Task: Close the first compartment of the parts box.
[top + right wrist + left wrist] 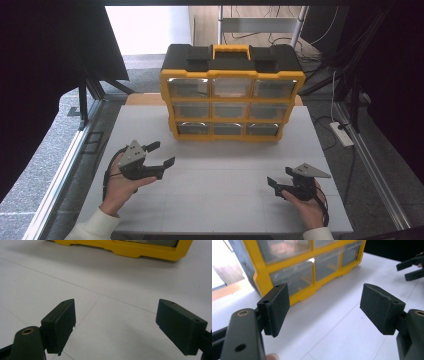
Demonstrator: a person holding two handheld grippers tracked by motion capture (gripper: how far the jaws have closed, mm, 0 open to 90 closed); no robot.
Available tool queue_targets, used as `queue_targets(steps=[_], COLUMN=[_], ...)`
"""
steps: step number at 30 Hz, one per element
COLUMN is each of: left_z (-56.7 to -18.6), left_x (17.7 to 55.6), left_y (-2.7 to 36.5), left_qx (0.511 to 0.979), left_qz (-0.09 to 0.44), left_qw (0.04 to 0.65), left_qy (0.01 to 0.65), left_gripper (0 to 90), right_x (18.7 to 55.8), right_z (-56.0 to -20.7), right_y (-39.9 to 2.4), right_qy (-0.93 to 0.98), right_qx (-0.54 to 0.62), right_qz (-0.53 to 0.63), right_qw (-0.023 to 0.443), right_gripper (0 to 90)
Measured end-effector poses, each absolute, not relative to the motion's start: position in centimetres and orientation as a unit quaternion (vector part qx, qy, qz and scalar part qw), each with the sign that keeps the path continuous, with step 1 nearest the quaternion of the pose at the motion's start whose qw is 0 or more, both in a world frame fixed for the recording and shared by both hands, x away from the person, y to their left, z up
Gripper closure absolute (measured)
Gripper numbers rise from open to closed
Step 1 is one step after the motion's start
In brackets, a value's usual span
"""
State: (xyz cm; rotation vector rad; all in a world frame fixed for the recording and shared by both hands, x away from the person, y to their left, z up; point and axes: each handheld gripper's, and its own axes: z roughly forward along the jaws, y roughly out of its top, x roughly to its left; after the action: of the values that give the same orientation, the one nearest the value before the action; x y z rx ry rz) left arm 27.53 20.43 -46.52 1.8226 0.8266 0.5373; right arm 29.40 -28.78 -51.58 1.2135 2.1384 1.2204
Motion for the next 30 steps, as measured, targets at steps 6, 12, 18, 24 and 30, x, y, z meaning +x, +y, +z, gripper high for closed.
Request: queue_targets(steps=[6,12,18,24,30], left_z=[-48.0,-49.6,-51.0,-51.3,-51.4], left_x=[27.3,26.7,26.3,26.5,26.6], left_y=[21.5,22.3,23.0,23.0,23.3], left_qx=[0.756,0.760,0.765,0.766,0.760], left_qz=[0.219,0.216,0.205,0.198,0.199], left_qw=[0.503,0.490,0.474,0.472,0.474], left_qy=[0.357,0.369,0.384,0.388,0.398], left_gripper=[23.4,22.8,22.6,21.8,21.8], right_x=[29.4,29.4,29.3,29.3,29.5], right_z=[-51.6,-51.6,-51.6,-51.6,-51.6], right_y=[-28.7,-28.6,-28.5,-28.4,-28.3], right_qy=[0.768,0.772,0.776,0.779,0.779], right_qx=[0.423,0.414,0.405,0.402,0.399], right_qz=[0.439,0.441,0.443,0.439,0.445], right_qw=[0.196,0.193,0.193,0.196,0.192], right_gripper=[16.4,16.3,16.3,16.3,16.4])
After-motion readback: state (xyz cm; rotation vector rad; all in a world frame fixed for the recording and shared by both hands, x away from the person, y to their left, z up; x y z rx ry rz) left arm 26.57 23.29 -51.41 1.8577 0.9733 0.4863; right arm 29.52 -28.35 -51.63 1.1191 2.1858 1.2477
